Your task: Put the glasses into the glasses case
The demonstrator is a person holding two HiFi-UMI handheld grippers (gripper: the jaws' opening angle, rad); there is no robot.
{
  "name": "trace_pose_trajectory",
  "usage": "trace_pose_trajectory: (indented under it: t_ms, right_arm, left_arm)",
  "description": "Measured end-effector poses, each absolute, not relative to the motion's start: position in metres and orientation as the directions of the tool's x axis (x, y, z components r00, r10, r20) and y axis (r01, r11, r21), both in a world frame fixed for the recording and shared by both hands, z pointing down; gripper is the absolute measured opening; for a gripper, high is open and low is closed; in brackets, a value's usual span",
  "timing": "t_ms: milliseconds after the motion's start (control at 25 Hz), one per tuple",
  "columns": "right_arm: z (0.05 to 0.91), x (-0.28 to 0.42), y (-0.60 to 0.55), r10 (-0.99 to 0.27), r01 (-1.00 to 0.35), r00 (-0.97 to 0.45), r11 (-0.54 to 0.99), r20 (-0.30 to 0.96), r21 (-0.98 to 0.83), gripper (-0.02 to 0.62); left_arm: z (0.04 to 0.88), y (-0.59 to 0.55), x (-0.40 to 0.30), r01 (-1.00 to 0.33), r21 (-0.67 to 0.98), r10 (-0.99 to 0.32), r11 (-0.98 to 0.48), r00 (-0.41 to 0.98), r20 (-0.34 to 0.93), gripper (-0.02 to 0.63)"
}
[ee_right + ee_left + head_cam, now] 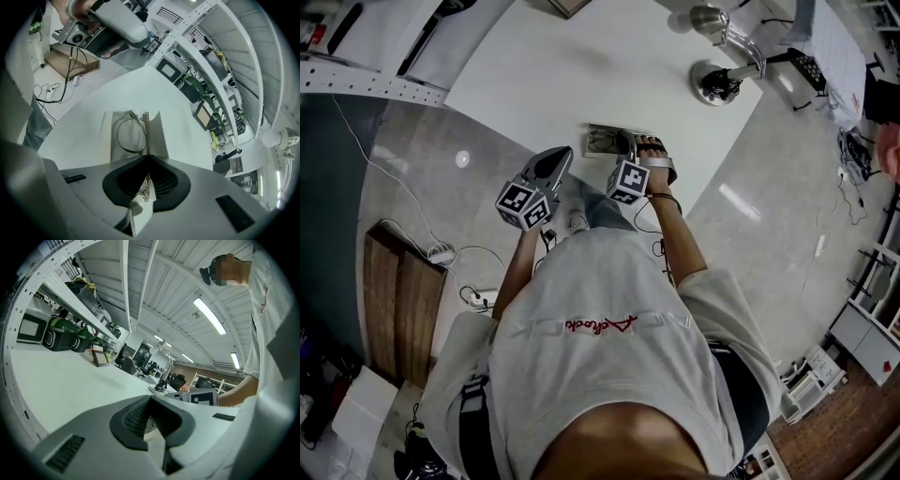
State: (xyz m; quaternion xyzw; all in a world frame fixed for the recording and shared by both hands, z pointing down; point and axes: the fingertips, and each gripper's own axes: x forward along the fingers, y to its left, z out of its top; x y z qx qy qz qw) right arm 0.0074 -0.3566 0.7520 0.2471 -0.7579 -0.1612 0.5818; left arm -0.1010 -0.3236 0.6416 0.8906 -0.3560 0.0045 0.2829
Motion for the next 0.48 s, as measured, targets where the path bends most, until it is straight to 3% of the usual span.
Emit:
trace_pose_trajectory:
  t_ms: [280,480]
  right_arm:
    - [0.7543,0.0065,-0.3535,-0.551,-0.176,-0.218,0.834,0.805,0.523,0.029]
    - [0.7554,0.007,-0.351,-0.539,-0.206,-0.234,0.841,0.809,0.5,0.075]
  left_arm:
    - [0.6412,-0.3264,-0.1061,-0.643,0.498,-0.638,-0.583,0.741,0.209,0.008]
    - [0.6395,-0.3246,-0.1038,-0.638,0.494,-0.633,-0.591,0.746,0.205,0.008]
